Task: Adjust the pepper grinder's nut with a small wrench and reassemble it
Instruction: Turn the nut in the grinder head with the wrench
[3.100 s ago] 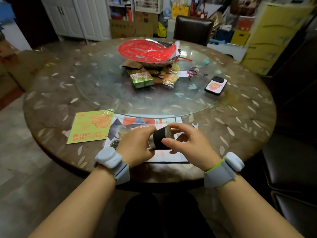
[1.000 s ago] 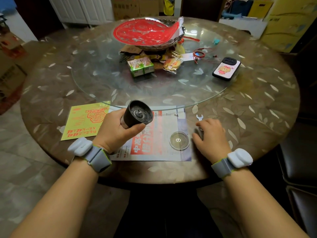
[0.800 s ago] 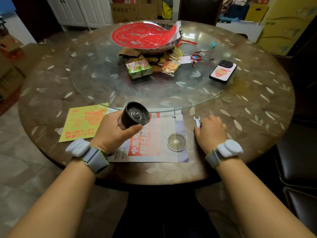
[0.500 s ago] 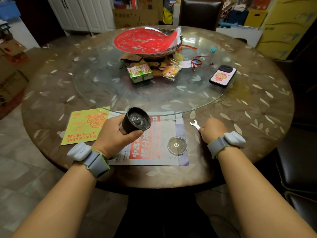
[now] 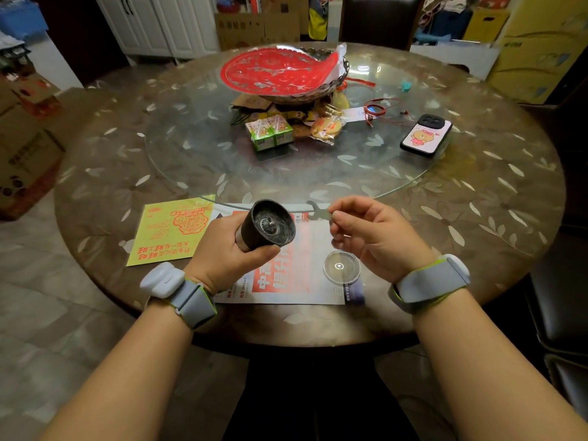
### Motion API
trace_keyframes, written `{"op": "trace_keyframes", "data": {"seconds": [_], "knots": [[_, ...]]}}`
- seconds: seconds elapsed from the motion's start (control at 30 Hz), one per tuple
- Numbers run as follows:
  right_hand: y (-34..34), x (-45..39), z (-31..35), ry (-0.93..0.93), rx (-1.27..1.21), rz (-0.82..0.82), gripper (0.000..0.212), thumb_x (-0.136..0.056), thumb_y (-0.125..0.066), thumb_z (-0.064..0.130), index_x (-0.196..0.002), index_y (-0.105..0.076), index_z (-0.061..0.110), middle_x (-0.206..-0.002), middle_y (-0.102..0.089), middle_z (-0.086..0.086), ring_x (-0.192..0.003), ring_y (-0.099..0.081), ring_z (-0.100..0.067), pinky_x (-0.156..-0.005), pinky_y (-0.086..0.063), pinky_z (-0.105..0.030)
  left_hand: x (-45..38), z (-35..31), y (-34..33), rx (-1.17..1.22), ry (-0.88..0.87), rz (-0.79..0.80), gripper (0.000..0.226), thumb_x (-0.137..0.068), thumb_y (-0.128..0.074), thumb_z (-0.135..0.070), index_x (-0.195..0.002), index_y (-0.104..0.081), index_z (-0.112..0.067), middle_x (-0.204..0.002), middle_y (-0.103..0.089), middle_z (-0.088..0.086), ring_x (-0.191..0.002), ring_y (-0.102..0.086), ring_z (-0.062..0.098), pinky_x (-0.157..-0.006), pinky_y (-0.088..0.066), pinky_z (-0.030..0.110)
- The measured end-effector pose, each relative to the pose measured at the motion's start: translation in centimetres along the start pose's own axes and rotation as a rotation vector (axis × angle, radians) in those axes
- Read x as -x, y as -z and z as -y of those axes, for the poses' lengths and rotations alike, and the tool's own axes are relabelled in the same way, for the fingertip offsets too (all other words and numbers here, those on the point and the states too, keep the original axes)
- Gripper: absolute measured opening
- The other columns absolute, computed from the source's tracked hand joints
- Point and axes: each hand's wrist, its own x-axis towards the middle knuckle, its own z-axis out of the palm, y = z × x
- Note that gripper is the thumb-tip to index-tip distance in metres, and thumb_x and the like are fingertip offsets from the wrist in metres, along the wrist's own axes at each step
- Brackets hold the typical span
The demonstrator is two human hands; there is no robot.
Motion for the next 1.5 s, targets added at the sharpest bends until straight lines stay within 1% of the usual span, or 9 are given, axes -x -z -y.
{"op": "trace_keyframes", "data": {"seconds": [0.33, 0.53, 0.77, 0.97, 1.1, 1.17, 1.27, 1.37, 1.5], "knots": [[-1.8, -1.5, -1.1, 0.104, 0.166, 0.094, 0.013, -0.085, -0.057, 0.009, -0.085, -0.070, 0.013, -0.064, -0.059, 0.001, -0.061, -0.050, -0.015, -0.057, -0.044, -0.024, 0.3, 0.1, 0.2, 0.012, -0.027, 0.032, 0.042, -0.063, -0.064, -0.056, -0.098, -0.061, -0.033, -0.088, -0.070, 0.005, -0.082, -0.065, 0.024, -0.071, -0.053, 0.044], [-2.5, -2.5, 0.1, 0.162, 0.375, 0.148, 0.018, -0.090, -0.055, 0.007, -0.087, -0.069, 0.017, -0.067, -0.060, 0.003, -0.064, -0.048, -0.016, -0.059, -0.044, -0.024, 0.2, 0.3, 0.2, 0.022, -0.034, 0.057, 0.043, -0.064, -0.064, -0.058, -0.103, -0.059, -0.038, -0.092, -0.071, 0.003, -0.086, -0.065, 0.023, -0.075, -0.053, 0.044], [-3.1, -3.6, 0.7, 0.173, 0.499, 0.202, 0.019, -0.094, -0.052, -0.003, -0.090, -0.065, 0.010, -0.066, -0.060, 0.006, -0.060, -0.047, -0.013, -0.057, -0.043, -0.022, 0.1, 0.2, 0.3, 0.050, -0.033, 0.067, 0.043, -0.064, -0.065, -0.057, -0.102, -0.059, -0.039, -0.092, -0.070, 0.003, -0.085, -0.065, 0.021, -0.075, -0.052, 0.041], [-3.3, -4.5, 1.8, 0.167, 0.580, 0.308, 0.013, -0.093, -0.052, -0.001, -0.094, -0.063, 0.005, -0.071, -0.057, -0.001, -0.061, -0.048, -0.010, -0.059, -0.042, -0.023, 0.1, 0.5, 0.3, 0.022, -0.043, 0.087, 0.064, -0.062, -0.067, -0.057, -0.102, -0.066, -0.007, -0.087, -0.069, 0.012, -0.081, -0.064, 0.034, -0.071, -0.051, 0.051], [-3.9, -5.1, 2.0, 0.150, 0.616, 0.386, 0.011, -0.089, -0.054, 0.010, -0.093, -0.063, 0.009, -0.076, -0.055, -0.012, -0.067, -0.046, -0.025, -0.061, -0.041, -0.032, 0.1, 0.7, 0.3, 0.037, -0.052, 0.090, 0.070, -0.064, -0.067, -0.068, -0.101, -0.066, -0.008, -0.085, -0.069, 0.010, -0.078, -0.064, 0.030, -0.069, -0.051, 0.048], [-4.0, -5.2, 1.9, 0.156, 0.608, 0.379, 0.010, -0.089, -0.054, 0.009, -0.094, -0.064, 0.007, -0.076, -0.056, -0.012, -0.067, -0.045, -0.026, -0.061, -0.040, -0.033, 0.1, 0.8, 0.4, 0.058, -0.043, 0.074, 0.077, -0.065, -0.062, -0.078, -0.101, -0.066, -0.010, -0.086, -0.069, 0.010, -0.079, -0.064, 0.030, -0.070, -0.051, 0.045], [-4.0, -5.1, 1.4, 0.167, 0.561, 0.328, 0.010, -0.092, -0.054, 0.002, -0.094, -0.064, 0.004, -0.073, -0.057, -0.010, -0.066, -0.044, -0.025, -0.059, -0.039, -0.029, 0.1, 0.8, 0.5, 0.070, -0.041, 0.052, 0.073, -0.067, -0.063, -0.076, -0.103, -0.066, -0.013, -0.090, -0.070, 0.010, -0.083, -0.064, 0.029, -0.073, -0.051, 0.046], [-3.8, -4.8, 0.9, 0.166, 0.504, 0.277, 0.011, -0.091, -0.055, -0.001, -0.092, -0.064, 0.004, -0.067, -0.060, 0.001, -0.062, -0.044, -0.020, -0.055, -0.039, -0.023, 0.0, 0.7, 0.6, 0.066, -0.037, 0.056, 0.075, -0.067, -0.062, -0.077, -0.105, -0.066, -0.013, -0.091, -0.070, 0.009, -0.084, -0.065, 0.029, -0.074, -0.051, 0.044], [-4.0, -4.2, 0.2, 0.156, 0.420, 0.198, 0.015, -0.091, -0.054, -0.004, -0.087, -0.064, 0.007, -0.062, -0.059, 0.003, -0.055, -0.044, -0.014, -0.052, -0.038, -0.021, 0.0, 0.8, 0.5, 0.038, -0.035, 0.034, 0.057, -0.065, -0.066, -0.053, -0.105, -0.066, -0.013, -0.091, -0.070, 0.013, -0.085, -0.064, 0.033, -0.074, -0.051, 0.048]]}}
